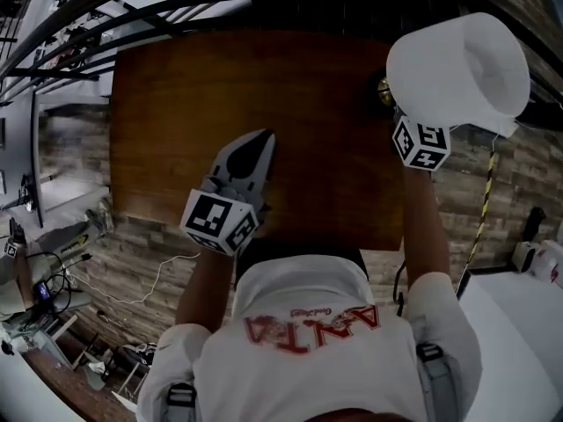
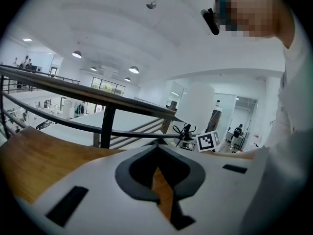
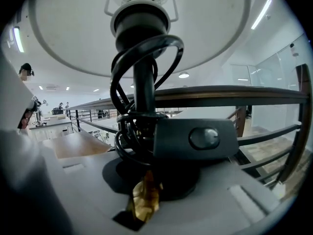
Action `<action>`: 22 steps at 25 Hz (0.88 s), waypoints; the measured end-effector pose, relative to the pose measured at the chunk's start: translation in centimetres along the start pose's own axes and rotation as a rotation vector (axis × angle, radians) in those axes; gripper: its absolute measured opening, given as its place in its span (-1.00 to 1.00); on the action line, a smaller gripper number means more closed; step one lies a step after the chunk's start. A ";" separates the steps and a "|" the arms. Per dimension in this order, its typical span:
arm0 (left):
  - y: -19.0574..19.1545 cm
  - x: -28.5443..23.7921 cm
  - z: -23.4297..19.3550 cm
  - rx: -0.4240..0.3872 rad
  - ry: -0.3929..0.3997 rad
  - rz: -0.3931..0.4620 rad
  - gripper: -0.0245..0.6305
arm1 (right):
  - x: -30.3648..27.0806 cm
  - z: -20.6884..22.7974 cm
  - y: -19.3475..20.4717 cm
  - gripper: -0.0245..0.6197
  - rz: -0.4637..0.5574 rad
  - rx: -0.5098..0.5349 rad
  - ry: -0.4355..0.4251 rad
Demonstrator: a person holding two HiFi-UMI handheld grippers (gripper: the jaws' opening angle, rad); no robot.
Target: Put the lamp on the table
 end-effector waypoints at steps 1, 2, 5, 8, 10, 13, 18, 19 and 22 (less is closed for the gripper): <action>0.0 -0.5 0.0 -0.001 -0.003 -0.004 -0.90 | -0.7 0.5 0.3 -0.73 -0.003 -0.001 0.002; 0.0 -0.9 -0.1 -0.001 -0.007 -0.007 -0.90 | -1.4 0.8 0.6 -0.73 -0.006 -0.001 0.004; 0.1 -1.7 -0.5 -0.004 -0.015 -0.014 -0.90 | -3.1 1.4 1.4 -0.73 -0.016 0.009 0.006; 0.5 -2.3 -1.4 -0.001 -0.028 -0.026 -0.90 | -4.8 1.7 2.6 -0.73 -0.029 0.016 0.006; 0.7 -2.3 -2.1 0.007 -0.043 -0.038 -0.90 | -5.8 1.5 3.3 -0.73 -0.038 0.012 0.006; 1.1 -2.2 -2.8 0.015 -0.057 -0.045 -0.90 | -6.7 1.0 3.9 -0.73 -0.045 0.009 -0.004; 1.1 -1.5 -3.3 0.021 -0.056 -0.052 -0.90 | -6.5 -0.3 3.4 -0.73 -0.028 0.015 -0.008; 1.0 -1.3 -3.4 0.019 -0.053 -0.051 -0.90 | -6.4 -0.4 3.3 -0.72 -0.022 0.006 -0.006; 1.0 -2.0 -3.2 0.015 -0.051 -0.053 -0.90 | -6.2 0.3 3.7 -0.72 -0.006 -0.019 0.001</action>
Point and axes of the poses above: the fingertips, and each gripper's own axes: x backward along the fingers, z to its right, y out of its underside, the point moved 8 cm from there along x, backward along the fingers, and after that the axes turned 11 degrees about y, right-handed, at the moved point
